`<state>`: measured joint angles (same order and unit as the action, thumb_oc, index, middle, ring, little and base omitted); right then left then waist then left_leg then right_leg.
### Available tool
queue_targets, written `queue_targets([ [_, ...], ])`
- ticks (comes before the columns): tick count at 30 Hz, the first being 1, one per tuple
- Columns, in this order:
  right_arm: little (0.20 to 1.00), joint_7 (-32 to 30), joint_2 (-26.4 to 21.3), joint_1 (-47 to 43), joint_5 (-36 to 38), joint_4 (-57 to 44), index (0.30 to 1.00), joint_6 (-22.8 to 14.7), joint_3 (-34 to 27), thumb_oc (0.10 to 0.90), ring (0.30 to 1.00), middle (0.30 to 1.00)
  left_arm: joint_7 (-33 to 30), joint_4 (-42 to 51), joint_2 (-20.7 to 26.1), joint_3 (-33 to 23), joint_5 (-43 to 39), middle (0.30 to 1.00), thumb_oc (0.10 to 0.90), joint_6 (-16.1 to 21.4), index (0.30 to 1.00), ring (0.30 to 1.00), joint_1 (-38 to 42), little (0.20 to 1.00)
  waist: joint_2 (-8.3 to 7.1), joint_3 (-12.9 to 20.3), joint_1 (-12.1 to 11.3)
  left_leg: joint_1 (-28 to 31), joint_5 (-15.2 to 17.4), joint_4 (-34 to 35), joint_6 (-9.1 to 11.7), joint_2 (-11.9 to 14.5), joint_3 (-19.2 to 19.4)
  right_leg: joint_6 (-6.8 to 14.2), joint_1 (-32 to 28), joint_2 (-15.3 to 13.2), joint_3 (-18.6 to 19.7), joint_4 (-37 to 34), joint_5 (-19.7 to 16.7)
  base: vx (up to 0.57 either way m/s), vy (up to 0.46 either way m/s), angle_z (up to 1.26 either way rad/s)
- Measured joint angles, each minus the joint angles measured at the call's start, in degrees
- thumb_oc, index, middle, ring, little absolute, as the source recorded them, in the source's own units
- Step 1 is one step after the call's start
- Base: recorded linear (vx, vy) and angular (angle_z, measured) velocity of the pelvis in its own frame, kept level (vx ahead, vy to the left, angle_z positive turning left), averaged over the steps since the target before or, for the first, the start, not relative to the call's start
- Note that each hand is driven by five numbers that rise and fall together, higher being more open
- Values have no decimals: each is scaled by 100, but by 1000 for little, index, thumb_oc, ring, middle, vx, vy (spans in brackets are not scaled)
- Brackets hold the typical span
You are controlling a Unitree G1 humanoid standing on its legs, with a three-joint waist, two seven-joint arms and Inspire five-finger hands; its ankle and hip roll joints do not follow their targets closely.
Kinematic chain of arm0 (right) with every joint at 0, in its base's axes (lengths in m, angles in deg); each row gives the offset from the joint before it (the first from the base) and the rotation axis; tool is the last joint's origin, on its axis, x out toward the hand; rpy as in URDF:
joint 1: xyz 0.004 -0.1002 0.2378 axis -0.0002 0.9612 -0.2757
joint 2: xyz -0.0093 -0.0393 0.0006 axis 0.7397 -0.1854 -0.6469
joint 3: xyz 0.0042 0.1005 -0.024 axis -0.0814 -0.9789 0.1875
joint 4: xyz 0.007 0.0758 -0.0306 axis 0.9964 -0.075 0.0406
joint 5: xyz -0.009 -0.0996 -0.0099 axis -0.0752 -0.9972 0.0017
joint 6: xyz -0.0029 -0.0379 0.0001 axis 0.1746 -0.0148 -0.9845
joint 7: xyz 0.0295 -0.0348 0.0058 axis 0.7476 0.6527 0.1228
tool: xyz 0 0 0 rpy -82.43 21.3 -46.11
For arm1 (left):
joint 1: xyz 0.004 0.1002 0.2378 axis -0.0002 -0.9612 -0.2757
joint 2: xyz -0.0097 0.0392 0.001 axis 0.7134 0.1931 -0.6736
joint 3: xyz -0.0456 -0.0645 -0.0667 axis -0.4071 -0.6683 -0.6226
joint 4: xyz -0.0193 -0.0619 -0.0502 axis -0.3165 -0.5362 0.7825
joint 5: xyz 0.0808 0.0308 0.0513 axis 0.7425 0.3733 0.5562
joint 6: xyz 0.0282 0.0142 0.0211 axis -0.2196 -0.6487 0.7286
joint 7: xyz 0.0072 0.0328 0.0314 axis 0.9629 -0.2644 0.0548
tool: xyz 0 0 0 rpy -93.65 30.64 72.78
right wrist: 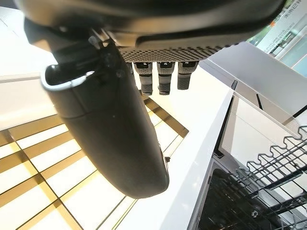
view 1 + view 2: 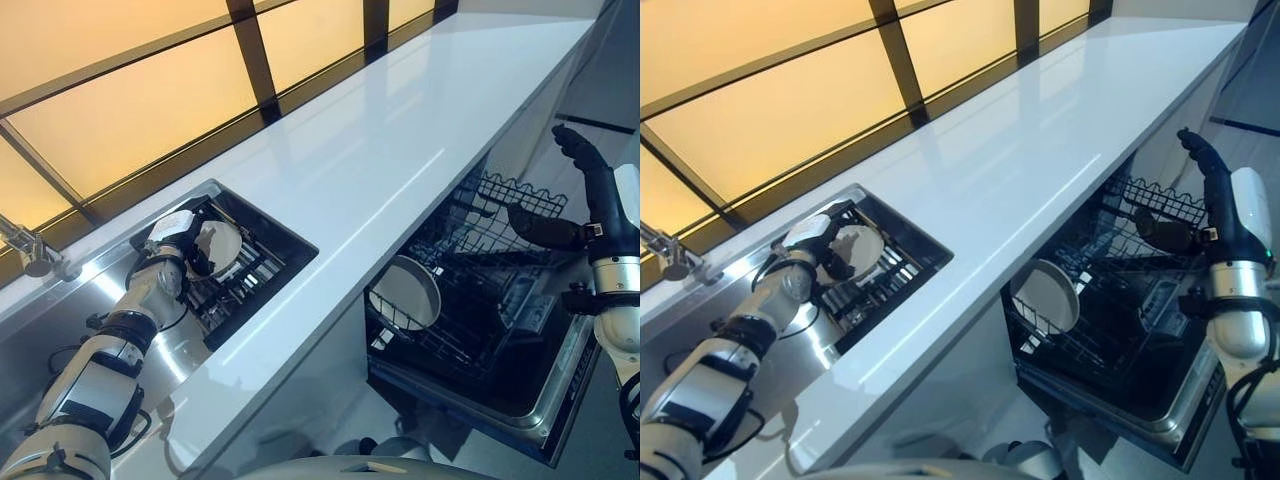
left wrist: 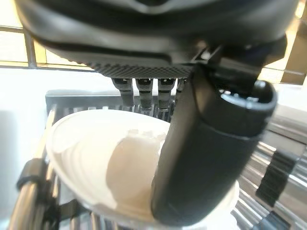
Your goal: Pick up plates and place into dishwasher.
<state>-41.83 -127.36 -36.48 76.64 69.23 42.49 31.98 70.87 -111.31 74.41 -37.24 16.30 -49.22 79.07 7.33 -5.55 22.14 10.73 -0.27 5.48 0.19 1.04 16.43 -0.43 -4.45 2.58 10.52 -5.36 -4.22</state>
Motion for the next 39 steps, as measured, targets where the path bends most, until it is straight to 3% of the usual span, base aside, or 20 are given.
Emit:
queue_targets([
  [8,900,57,0,-4,-2,1,900,43,0,800,900,900,638,3,6,-2,-57,900,800,-227,900,900,224,900,62,-43,-18,-7,0,-1,3,-2,23,-2,11,0,13,2,-2,-10,-22,-1],
  [14,900,56,1,-5,-12,1,900,118,6,800,900,900,1000,646,105,4,-311,900,800,-471,900,900,243,900,107,-199,-95,-29,-4,-1,-4,-13,-29,-3,7,-18,-29,3,-2,-7,-5,3],
  [21,900,50,66,39,-32,3,900,123,-10,800,900,900,1468,2544,705,109,-737,900,800,-668,900,900,35,900,29,-414,-384,-54,-14,-1,-2,-15,-219,-35,-30,-37,-182,5,-21,-20,-13,10],
  [24,900,50,90,41,-61,4,900,124,-12,800,900,900,1558,2947,914,107,-744,900,800,-659,900,900,-13,900,1,-438,-493,-40,-23,-1,-10,-23,-279,-18,-67,-52,-246,4,-6,-11,-7,13],
  [28,900,27,303,72,-183,2,900,157,-115,800,900,900,1696,4061,1569,-4,-729,900,800,-626,900,900,-355,900,-13,-449,-685,-46,-34,-1,-28,-44,-422,10,-115,-86,-379,3,22,-18,-4,18],
  [34,900,28,378,103,-283,1,900,189,-110,800,900,900,1981,5005,1678,-393,-492,900,800,-572,900,900,-802,900,-14,-449,-941,-101,-73,-2,-71,-87,-590,19,-118,-140,-519,2,51,-16,-9,14],
  [39,900,26,415,103,-376,-7,900,354,-110,800,900,900,2161,5375,1678,-416,-492,900,800,-442,900,900,-1200,900,-17,-451,-995,-120,-96,-3,-109,-138,-675,43,-137,-201,-626,3,66,-4,-3,11],
])
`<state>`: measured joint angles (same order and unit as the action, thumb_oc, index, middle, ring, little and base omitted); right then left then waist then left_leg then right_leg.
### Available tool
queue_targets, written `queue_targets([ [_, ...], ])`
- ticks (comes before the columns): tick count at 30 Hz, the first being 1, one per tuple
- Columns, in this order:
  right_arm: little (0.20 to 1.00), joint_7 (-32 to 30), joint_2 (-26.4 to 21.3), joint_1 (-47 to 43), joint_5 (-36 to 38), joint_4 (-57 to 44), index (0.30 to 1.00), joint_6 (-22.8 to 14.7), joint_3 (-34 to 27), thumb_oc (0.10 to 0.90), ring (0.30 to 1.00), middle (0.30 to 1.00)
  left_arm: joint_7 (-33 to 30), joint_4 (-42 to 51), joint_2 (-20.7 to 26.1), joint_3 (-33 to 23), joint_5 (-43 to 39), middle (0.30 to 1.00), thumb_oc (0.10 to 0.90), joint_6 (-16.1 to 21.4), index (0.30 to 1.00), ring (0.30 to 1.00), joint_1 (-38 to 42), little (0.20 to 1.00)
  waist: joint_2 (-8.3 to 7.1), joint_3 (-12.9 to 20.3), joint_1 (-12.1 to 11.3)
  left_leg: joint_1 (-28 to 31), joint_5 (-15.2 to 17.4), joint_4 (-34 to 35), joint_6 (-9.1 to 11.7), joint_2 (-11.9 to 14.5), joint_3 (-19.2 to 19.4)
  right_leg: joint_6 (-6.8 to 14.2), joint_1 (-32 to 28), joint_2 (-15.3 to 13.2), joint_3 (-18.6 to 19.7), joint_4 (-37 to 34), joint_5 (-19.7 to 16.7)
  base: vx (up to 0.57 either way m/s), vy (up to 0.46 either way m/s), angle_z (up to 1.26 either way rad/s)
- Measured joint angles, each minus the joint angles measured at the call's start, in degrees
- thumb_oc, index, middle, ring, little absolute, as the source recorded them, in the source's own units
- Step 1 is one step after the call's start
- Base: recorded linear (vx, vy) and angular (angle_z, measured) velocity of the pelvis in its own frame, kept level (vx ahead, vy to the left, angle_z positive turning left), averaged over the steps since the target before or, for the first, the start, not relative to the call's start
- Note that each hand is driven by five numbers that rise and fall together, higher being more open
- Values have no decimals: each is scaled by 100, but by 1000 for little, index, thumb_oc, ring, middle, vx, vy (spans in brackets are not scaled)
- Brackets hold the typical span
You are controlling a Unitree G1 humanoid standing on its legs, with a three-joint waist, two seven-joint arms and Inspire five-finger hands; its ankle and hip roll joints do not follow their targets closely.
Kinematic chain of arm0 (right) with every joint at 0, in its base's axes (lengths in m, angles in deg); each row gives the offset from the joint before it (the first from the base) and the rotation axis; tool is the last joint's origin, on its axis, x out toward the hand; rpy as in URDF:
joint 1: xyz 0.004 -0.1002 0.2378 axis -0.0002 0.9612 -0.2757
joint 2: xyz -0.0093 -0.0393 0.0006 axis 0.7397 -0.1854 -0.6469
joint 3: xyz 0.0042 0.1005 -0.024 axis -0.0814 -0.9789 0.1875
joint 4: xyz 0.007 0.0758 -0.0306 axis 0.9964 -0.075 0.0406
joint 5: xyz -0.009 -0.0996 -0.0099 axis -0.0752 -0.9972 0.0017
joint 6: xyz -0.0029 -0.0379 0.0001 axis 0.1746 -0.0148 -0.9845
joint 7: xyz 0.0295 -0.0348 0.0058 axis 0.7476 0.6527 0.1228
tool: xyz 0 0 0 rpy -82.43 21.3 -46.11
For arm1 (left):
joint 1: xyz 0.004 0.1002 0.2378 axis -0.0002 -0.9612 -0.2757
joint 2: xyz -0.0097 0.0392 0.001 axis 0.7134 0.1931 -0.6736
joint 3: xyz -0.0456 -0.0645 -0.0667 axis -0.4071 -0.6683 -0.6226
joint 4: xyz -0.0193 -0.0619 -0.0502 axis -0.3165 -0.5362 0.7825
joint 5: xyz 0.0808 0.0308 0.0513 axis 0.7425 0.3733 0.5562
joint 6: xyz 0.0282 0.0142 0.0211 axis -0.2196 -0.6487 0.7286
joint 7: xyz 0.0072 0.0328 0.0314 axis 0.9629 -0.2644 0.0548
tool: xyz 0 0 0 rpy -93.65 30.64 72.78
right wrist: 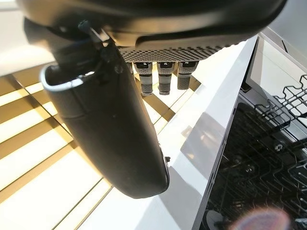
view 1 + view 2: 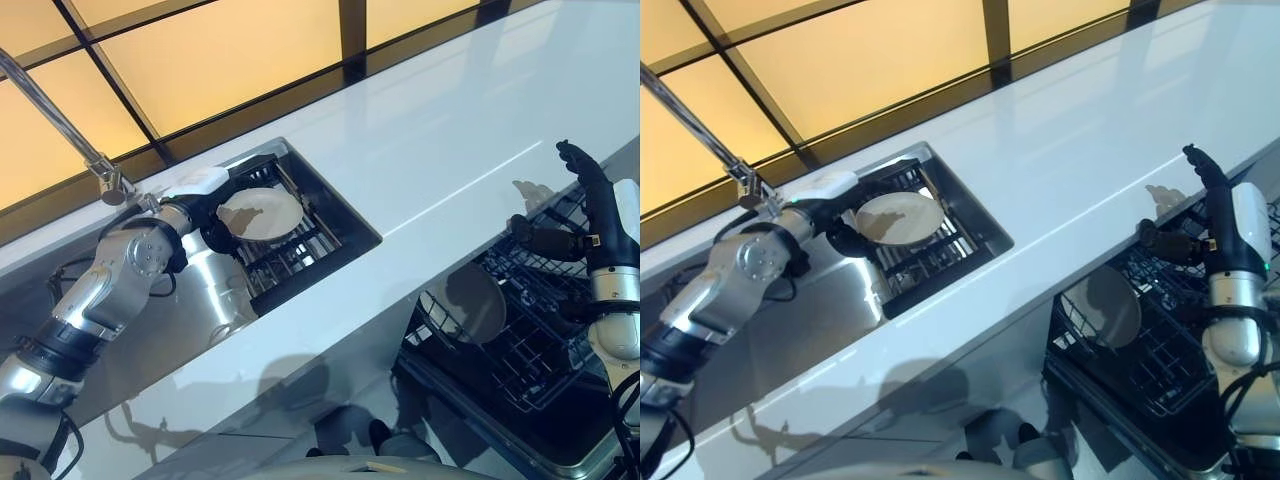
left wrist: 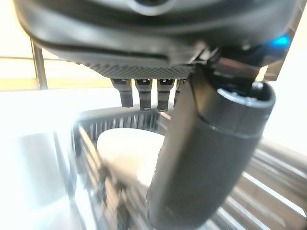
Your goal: Pick up plates and place into dishwasher.
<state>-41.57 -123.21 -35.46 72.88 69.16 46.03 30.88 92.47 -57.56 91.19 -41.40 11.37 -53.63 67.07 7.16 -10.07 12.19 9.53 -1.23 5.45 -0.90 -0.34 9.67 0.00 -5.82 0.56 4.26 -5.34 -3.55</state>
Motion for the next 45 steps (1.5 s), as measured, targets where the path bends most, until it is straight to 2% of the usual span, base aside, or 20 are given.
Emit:
queue_targets([
  [5,900,-40,42,0,-30,-7,900,37,-4,800,900,900,161,5,0,-54,-3,900,800,-2,900,900,-137,900,-14,-9,-81,1,0,0,-1,6,-5,2,-2,3,-6,0,1,0,0,0],
  [12,900,-47,43,-3,-29,-38,900,130,10,800,900,900,222,-19,-28,-45,-18,900,800,5,900,900,-136,900,-14,-9,-62,4,-2,0,1,8,-6,2,-4,6,-6,0,1,0,0,0],
  [22,900,-48,42,-68,-3,-39,900,136,63,800,900,900,-583,-395,-135,65,-25,900,800,343,900,900,-107,900,-17,-8,66,23,-1,-1,1,9,25,2,-9,14,49,1,0,0,-1,0],
  [32,900,-30,42,-71,29,-39,900,136,64,800,900,900,-704,-427,-329,91,-5,900,800,331,900,900,75,900,-17,-8,203,48,4,0,2,11,121,3,2,24,140,1,-4,1,-2,-4],
  [39,900,93,40,-100,32,-38,900,136,77,800,900,900,-818,-1204,-550,613,1,900,800,222,900,900,295,900,-17,-6,332,82,13,0,1,11,160,4,-11,29,190,1,-3,7,0,-3],
  [45,900,136,35,-108,37,-38,900,136,80,800,900,900,-829,-1779,-736,809,3,900,800,203,900,900,296,900,-18,-6,406,81,24,0,4,17,278,-13,31,44,297,1,-21,12,6,-9],
])
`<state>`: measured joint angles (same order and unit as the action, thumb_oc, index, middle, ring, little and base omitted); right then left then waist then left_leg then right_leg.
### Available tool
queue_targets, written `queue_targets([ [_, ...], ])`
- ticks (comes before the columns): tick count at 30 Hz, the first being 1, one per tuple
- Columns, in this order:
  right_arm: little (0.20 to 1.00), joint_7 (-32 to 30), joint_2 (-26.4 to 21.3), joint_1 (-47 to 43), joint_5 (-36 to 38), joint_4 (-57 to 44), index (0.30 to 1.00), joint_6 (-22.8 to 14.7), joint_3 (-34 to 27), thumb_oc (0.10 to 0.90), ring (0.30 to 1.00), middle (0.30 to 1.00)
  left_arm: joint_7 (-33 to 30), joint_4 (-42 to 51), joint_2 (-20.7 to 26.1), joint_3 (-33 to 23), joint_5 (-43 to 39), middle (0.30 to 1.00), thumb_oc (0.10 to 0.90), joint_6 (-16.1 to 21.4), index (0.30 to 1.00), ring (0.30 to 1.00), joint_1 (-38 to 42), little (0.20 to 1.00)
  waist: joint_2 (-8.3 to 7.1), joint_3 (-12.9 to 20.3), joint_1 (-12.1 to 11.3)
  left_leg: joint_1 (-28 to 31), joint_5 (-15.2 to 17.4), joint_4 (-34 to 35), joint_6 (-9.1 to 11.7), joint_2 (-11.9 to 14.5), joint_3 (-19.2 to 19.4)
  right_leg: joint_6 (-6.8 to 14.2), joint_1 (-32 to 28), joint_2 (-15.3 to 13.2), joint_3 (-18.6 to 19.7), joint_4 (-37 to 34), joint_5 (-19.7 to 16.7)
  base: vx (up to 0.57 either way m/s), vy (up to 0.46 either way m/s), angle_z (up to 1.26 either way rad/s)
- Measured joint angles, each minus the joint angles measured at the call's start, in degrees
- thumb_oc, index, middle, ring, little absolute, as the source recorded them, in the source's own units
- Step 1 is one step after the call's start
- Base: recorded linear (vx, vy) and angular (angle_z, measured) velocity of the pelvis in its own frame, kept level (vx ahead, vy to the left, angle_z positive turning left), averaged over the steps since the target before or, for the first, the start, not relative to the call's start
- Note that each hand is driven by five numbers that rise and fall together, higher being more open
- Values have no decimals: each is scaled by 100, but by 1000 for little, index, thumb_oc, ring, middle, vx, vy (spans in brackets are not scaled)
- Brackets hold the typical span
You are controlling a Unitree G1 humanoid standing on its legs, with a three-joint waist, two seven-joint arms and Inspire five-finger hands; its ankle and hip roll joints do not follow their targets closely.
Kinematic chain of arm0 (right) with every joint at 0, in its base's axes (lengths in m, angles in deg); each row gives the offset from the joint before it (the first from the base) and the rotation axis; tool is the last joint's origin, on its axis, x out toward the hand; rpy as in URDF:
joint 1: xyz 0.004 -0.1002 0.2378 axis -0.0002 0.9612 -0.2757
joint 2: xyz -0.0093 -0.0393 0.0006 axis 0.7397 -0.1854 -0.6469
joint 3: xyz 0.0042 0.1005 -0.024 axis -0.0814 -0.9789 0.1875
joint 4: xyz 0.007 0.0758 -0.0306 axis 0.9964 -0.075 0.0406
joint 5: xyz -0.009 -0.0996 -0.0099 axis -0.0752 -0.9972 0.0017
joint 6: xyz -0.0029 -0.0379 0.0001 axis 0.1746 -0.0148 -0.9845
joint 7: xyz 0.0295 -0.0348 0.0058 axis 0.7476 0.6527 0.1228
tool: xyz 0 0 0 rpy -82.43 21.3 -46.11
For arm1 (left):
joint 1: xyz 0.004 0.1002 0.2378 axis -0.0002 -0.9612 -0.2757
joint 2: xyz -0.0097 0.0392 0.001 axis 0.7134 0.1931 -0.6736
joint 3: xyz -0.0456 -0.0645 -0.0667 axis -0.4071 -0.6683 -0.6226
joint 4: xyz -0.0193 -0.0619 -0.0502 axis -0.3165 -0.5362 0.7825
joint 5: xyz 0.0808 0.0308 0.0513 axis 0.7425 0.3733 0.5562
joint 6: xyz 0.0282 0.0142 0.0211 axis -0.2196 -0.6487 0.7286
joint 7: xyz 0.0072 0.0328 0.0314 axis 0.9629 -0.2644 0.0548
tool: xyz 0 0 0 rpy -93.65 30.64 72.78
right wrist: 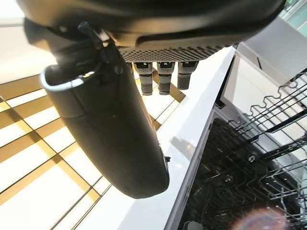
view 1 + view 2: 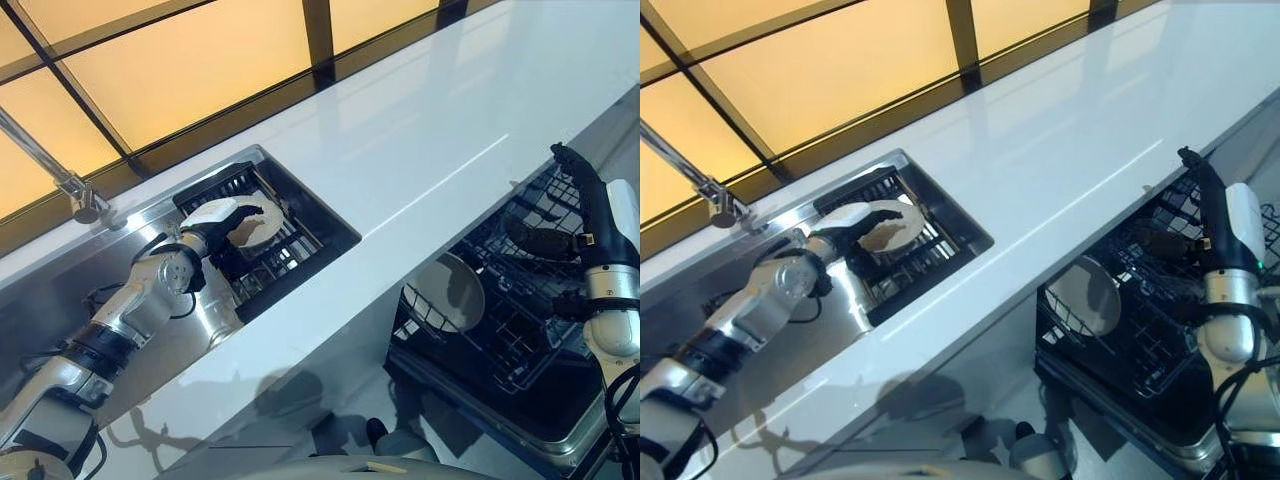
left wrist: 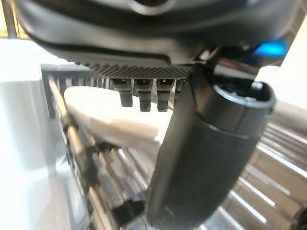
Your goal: Pick up plates and place into dishwasher.
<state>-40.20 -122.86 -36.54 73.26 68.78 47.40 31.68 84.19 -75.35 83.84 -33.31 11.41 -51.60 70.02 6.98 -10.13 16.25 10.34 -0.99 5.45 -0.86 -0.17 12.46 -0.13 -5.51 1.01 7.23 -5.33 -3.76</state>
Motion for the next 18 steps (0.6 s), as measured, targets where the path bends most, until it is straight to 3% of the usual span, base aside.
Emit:
queue_targets([
  [13,900,171,-5,-2,1,0,900,-2,2,800,900,900,-98,-183,-126,119,249,900,800,-87,900,900,2,900,0,0,103,3,2,0,-1,-1,17,0,-1,1,9,0,-1,1,1,0],
  [18,900,236,-192,-2,8,0,900,-14,158,800,900,900,-807,-924,-238,164,843,900,800,282,900,900,124,900,-3,-2,168,9,7,1,3,4,76,-1,11,15,35,0,-4,10,1,-3],
])
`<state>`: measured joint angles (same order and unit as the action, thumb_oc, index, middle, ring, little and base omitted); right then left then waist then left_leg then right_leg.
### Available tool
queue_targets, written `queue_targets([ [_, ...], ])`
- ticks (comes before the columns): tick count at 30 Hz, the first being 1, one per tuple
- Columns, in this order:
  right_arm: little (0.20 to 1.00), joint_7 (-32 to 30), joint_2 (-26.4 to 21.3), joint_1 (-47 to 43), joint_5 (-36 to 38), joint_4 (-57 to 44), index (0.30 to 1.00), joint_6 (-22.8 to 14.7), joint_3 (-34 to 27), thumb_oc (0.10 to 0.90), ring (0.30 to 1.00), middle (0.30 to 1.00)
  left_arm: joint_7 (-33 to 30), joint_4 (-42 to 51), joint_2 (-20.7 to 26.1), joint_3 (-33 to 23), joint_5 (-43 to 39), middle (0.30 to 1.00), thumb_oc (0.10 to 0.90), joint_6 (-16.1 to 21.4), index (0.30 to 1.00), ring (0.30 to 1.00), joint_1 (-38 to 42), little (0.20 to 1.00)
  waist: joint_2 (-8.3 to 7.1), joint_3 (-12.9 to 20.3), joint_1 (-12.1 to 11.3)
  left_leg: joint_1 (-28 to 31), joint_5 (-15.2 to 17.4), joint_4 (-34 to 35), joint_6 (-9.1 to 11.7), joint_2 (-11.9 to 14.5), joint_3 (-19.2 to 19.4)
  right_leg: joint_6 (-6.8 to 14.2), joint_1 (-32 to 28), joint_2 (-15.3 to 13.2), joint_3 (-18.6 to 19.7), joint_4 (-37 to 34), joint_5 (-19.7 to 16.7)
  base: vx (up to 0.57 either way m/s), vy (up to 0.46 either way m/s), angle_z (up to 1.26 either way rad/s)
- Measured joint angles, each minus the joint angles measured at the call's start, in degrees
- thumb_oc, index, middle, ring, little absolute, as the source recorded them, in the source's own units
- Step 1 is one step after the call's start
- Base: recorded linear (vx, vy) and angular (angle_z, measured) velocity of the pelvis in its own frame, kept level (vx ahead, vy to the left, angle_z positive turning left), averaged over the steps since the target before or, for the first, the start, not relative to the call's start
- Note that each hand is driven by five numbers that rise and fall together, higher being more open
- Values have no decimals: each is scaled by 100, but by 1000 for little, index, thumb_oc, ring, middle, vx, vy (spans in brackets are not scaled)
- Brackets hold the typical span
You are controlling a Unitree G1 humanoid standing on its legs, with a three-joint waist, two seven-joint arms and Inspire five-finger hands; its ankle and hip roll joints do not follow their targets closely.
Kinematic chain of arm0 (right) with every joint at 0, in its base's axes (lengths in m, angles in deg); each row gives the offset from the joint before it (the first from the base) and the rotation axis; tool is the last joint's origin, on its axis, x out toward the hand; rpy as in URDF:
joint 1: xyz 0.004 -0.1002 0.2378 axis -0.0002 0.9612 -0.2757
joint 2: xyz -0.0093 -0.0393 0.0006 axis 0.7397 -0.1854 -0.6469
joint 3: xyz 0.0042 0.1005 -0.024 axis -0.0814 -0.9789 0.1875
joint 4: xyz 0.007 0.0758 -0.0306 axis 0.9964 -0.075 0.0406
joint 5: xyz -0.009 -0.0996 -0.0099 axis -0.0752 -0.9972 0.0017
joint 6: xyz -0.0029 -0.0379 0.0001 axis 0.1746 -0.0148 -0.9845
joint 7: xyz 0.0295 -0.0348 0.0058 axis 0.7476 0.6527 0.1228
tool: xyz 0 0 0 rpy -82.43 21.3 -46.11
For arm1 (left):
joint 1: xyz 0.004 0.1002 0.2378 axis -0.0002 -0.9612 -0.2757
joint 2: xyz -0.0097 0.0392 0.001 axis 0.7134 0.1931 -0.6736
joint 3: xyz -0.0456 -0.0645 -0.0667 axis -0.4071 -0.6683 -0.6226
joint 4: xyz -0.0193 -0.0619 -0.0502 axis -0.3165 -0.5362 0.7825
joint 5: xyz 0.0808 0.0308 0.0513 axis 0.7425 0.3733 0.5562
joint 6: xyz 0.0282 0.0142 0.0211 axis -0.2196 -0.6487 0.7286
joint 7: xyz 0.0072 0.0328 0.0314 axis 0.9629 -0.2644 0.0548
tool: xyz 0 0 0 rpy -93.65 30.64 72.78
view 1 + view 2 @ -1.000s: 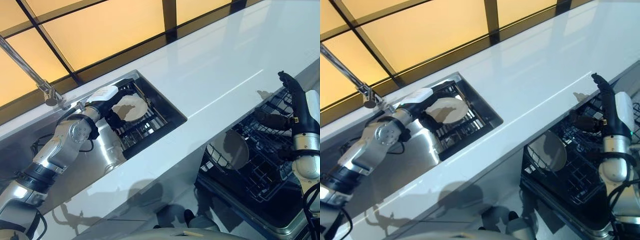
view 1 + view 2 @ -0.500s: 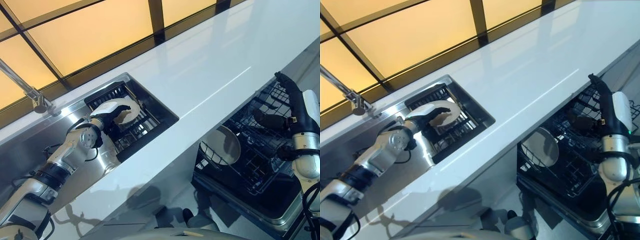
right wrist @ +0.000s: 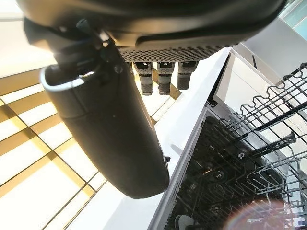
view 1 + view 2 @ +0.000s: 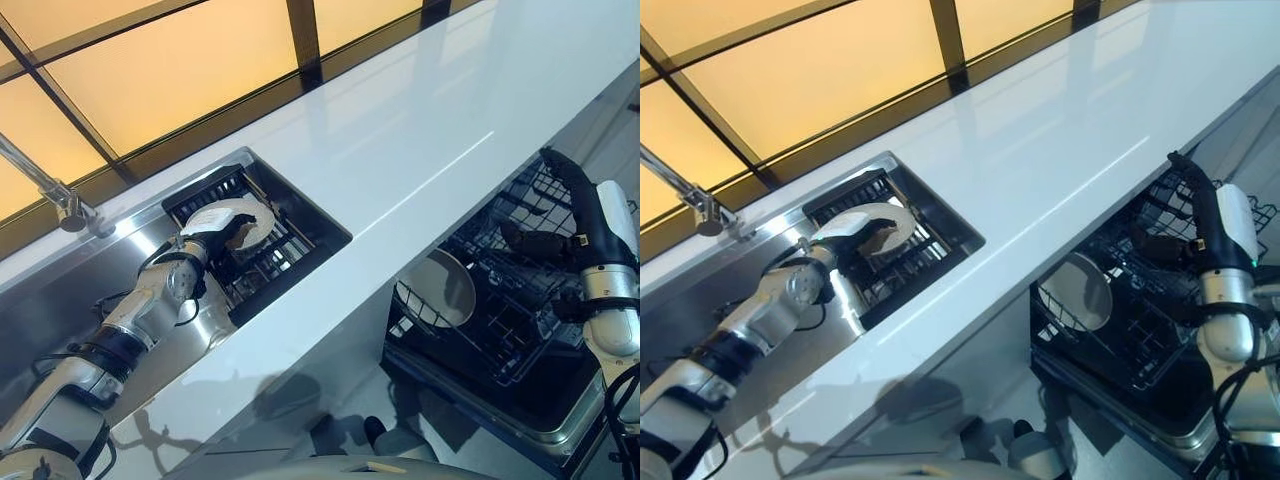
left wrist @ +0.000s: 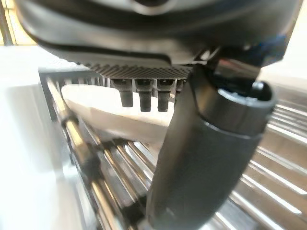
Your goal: Pick up plates and place into dishwasher.
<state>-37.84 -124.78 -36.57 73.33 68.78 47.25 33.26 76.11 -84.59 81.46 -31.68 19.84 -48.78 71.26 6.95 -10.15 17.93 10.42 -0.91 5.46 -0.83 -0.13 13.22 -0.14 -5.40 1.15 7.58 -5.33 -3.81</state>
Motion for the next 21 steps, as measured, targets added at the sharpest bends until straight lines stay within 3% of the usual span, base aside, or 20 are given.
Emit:
queue_targets([
  [5,900,100,-141,-1,105,1,900,-185,63,800,900,900,-970,-1006,-106,4,549,900,800,481,900,900,150,900,-5,1,110,9,11,0,9,9,88,1,11,18,74,0,-3,11,6,-5],
  [13,900,235,-446,2,187,27,900,-450,85,800,900,900,-1948,-2071,-262,83,1025,900,800,1065,900,900,232,900,-52,7,227,106,71,1,27,24,268,13,-17,56,241,0,-1,24,12,-11],
  [21,900,342,-629,3,211,28,900,-636,84,800,900,900,-2339,-2433,-319,112,1157,900,800,1168,900,900,237,900,-98,25,299,115,72,1,25,25,332,30,-6,58,290,0,-29,22,11,-4],
])
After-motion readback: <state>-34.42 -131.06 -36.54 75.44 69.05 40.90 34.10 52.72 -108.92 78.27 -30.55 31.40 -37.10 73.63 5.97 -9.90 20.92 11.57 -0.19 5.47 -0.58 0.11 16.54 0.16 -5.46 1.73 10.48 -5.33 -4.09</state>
